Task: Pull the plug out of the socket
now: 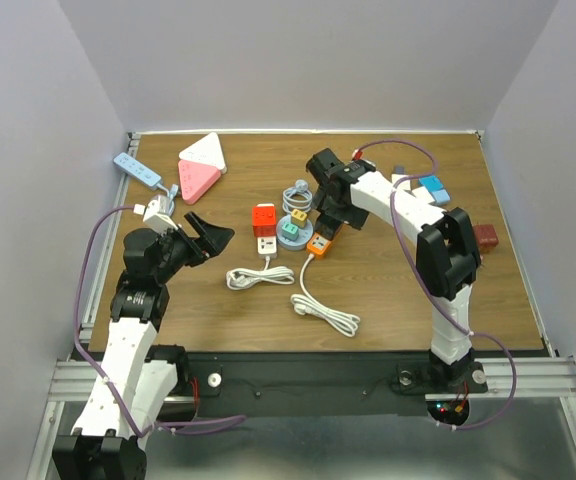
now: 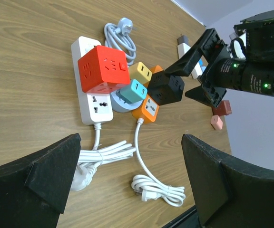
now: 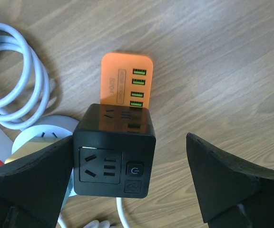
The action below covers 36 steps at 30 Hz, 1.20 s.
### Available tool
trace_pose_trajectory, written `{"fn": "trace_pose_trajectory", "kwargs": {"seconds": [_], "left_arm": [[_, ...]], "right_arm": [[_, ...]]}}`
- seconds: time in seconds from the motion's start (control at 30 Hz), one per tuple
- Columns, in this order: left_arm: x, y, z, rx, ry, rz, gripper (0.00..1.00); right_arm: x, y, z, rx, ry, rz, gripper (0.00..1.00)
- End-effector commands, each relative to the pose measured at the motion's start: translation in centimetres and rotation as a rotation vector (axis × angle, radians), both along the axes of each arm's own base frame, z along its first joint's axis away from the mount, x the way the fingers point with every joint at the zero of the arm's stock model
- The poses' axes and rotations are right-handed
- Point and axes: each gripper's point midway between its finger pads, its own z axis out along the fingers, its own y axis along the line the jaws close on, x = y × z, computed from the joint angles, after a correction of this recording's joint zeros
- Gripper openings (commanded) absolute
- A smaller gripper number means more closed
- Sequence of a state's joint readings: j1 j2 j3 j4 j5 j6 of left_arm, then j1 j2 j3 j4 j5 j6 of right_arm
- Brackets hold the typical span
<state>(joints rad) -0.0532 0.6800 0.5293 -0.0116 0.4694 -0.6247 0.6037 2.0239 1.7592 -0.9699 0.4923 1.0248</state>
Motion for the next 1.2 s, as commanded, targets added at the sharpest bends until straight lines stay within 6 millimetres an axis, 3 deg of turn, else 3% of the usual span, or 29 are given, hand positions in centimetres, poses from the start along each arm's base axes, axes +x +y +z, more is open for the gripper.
{"fn": "trace_pose_trajectory", "kwargs": {"seconds": [0.0, 0.13, 0.23, 0.27, 0.33, 0.37, 0.4, 0.47, 0.53, 0.57, 0.6, 0.67, 0.7, 0.87, 1.17], "left_arm": [[0.2, 0.1, 0.1, 0.024, -0.032, -0.003, 0.99], [0.1, 0.0, -0.2, 0.027, -0.020, -0.010, 0.99], [0.0, -0.1, -0.6, 0.030, -0.015, -0.016, 0.99], [-0.2, -0.3, -0.8, 0.031, -0.011, -0.032, 0.99], [-0.2, -0.6, -1.4, 0.038, 0.006, -0.057, 0.98], [-0.3, -0.9, -1.4, 0.049, 0.001, -0.079, 0.97], [-0.5, -1.1, -2.1, 0.055, 0.036, -0.093, 0.97], [-0.7, -2.5, -1.5, 0.065, 0.029, -0.144, 0.96], [-0.8, -3.8, -0.6, 0.076, 0.012, -0.185, 0.97], [-1.2, -5.5, 0.6, 0.087, -0.017, -0.234, 0.97], [-1.1, -6.4, 0.4, 0.100, -0.009, -0.262, 0.97], [-1.2, -8.3, 1.7, 0.111, -0.035, -0.325, 0.96], [-1.9, -10.2, 1.0, 0.128, -0.014, -0.399, 0.96], [-2.1, -14.6, 0.5, 0.197, -0.006, -0.500, 0.96], [-1.5, -20.0, -1.7, 0.205, 0.024, -0.562, 0.97]], "right_arm": [[-1.7, 0.6, -2.0, 0.055, 0.070, -0.044, 1.00], [-2.3, 1.5, -3.1, 0.131, 0.083, -0.038, 0.94], [-2.5, 1.4, -3.0, 0.151, 0.060, -0.034, 0.74], [-2.6, 1.3, -3.0, 0.149, 0.056, -0.033, 0.61], [-2.5, 1.2, -2.5, 0.157, 0.035, -0.027, 0.49], [-2.8, 1.0, -2.6, 0.152, 0.038, -0.019, 0.28], [-2.8, 0.9, -1.7, 0.171, 0.017, -0.012, 0.16], [-3.3, 0.9, -1.4, 0.201, 0.003, 0.015, 0.04], [-3.3, 1.5, 1.1, 0.291, -0.056, 0.067, 0.01], [-3.5, 1.6, 1.7, 0.329, -0.062, 0.087, 0.00], [-4.2, 1.4, 1.3, 0.352, -0.042, 0.102, 0.00], [-4.4, 1.6, 3.3, 0.430, -0.067, 0.162, 0.00], [-4.6, 1.6, 3.7, 0.447, -0.071, 0.182, 0.00], [-6.0, 1.8, 7.4, 0.512, -0.122, 0.305, 0.00], [-7.8, 3.5, 7.5, 0.606, -0.093, 0.424, 0.00]]}}
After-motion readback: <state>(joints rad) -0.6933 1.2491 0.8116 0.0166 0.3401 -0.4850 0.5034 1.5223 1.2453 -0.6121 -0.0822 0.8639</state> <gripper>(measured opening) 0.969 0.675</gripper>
